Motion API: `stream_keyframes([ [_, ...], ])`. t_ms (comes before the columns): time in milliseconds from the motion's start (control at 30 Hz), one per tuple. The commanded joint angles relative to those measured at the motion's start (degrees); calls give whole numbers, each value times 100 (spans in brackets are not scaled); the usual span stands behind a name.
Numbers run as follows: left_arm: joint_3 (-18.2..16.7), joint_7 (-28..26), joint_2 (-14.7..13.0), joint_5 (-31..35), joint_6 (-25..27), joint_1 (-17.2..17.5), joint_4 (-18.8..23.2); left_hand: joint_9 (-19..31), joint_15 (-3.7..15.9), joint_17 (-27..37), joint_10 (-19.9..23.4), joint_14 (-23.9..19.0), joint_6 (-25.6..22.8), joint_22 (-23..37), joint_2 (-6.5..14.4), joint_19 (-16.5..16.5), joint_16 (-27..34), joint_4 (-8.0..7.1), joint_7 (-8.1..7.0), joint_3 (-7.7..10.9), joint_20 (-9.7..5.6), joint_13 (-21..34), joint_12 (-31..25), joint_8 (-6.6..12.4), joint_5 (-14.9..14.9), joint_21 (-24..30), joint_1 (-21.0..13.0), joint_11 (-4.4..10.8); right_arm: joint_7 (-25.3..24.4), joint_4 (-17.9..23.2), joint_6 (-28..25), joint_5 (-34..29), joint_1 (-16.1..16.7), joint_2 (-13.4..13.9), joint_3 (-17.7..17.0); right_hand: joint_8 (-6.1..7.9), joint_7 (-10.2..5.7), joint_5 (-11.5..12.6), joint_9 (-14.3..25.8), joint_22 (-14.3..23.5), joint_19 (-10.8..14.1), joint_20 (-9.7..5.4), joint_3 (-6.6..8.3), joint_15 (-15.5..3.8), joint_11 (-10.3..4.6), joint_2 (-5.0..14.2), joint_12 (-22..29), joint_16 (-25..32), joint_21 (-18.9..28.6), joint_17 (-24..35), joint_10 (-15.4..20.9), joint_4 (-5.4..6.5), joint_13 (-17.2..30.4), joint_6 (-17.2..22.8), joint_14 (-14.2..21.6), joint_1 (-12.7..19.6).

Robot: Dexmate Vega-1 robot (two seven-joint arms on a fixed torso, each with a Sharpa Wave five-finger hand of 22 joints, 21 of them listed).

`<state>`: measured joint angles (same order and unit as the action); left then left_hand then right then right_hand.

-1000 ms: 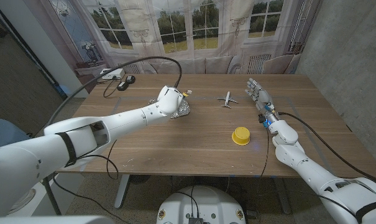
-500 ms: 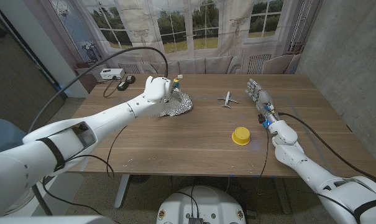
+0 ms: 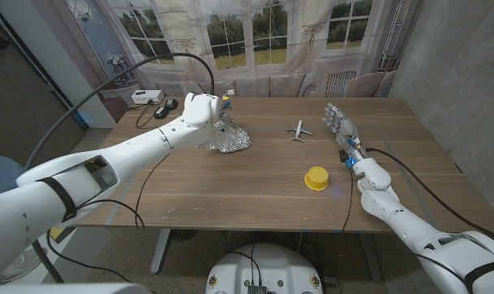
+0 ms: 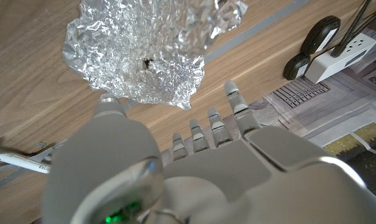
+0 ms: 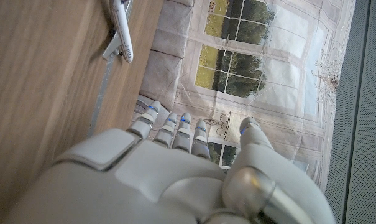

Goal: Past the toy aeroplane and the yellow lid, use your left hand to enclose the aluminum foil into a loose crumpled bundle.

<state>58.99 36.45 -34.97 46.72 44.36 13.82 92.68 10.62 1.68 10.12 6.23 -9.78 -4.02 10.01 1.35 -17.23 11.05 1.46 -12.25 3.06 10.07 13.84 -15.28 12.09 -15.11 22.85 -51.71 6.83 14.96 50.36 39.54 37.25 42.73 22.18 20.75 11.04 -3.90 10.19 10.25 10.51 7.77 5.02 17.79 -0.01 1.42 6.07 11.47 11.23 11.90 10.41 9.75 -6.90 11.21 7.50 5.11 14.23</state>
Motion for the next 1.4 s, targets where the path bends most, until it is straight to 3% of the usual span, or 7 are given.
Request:
stream_keyframes([
  [33, 98, -76, -303, 125, -331, -195, 204, 21, 299, -22, 217, -128, -214, 15, 28, -129, -6, 386, 152, 154, -583, -81, 1, -7, -22, -126, -589, -20, 7, -109, 18, -23, -63, -54, 28, 3, 22, 35, 22, 12, -4, 12, 41, 42, -6, 30, 17, -1, 6, 16, 26, 10, 11, 61, 15, -17],
  [167, 318, -212, -320, 837, -359, -269, 196, 50, 457, 8, 594, -305, -321, 9, -422, -165, 36, 334, 287, -239, -891, -114, -70, -4, -389, -252, -344, -58, 4, -194, 29, -52, -109, -89, 52, 6, 26, 34, 22, 12, -4, 1, 41, 37, -5, 28, 18, -1, 6, 16, 32, 11, 11, 73, 16, -21],
  [400, 311, 352, -117, 1016, -867, -536, -165, 67, 324, 40, 382, -88, -166, 40, -854, -22, -35, -88, 322, -1022, -727, -128, 112, -92, -1310, -504, 550, -101, -53, -301, 81, -103, -172, -142, 71, 13, 42, 34, 23, 11, -13, -1, 44, 36, -8, 29, 13, -3, 4, 17, 25, 12, 11, 98, 14, -25],
  [667, 410, 658, 14, 1259, -1383, -695, -569, 65, 351, 41, 347, -101, -78, 41, -948, -97, -12, -165, 337, -1221, -745, -130, 140, -113, -1463, -527, 702, -96, -247, -187, 2, -191, -128, -89, 87, 11, 43, 33, 23, 11, -17, -7, 47, 35, -22, 31, 13, -1, 3, 17, 29, 15, 12, 105, 20, -31],
  [800, 734, 962, 101, 1801, -1761, -896, -749, 54, 330, 23, 67, 286, 556, 30, -1078, 35, -109, -162, 346, -1590, -903, -138, 274, -219, -1721, -712, 704, -79, -274, -217, -29, -205, -170, -108, 101, 10, 43, 32, 23, 11, -18, -10, 45, 33, -19, 31, 14, 0, 3, 19, 33, 20, 12, 106, 20, -39],
  [1033, 1042, 1228, 124, 2787, -2441, -1058, -732, 49, 69, 19, -631, 944, 1273, 49, -1057, 616, -122, -162, 357, -2072, -676, -133, 424, -217, -1996, -1073, 685, -160, -245, -351, -25, -186, -245, -183, 118, 8, 40, 29, 23, 11, -26, -13, 39, 29, 2, 39, 13, 3, 1, 28, 36, 43, 12, 109, 16, -72],
  [1400, 909, 933, 156, 3735, -2988, -777, -777, 46, 131, 11, -545, 1021, 1188, 48, -999, 686, -71, -147, 364, -2172, -874, -131, 317, -99, -2112, -1110, 610, -105, -315, -438, 34, -248, -296, -246, 152, 4, 38, 26, 24, 12, -26, -18, 28, 38, 19, 34, 17, 6, 3, 34, 52, 65, 12, 109, 18, -110],
])
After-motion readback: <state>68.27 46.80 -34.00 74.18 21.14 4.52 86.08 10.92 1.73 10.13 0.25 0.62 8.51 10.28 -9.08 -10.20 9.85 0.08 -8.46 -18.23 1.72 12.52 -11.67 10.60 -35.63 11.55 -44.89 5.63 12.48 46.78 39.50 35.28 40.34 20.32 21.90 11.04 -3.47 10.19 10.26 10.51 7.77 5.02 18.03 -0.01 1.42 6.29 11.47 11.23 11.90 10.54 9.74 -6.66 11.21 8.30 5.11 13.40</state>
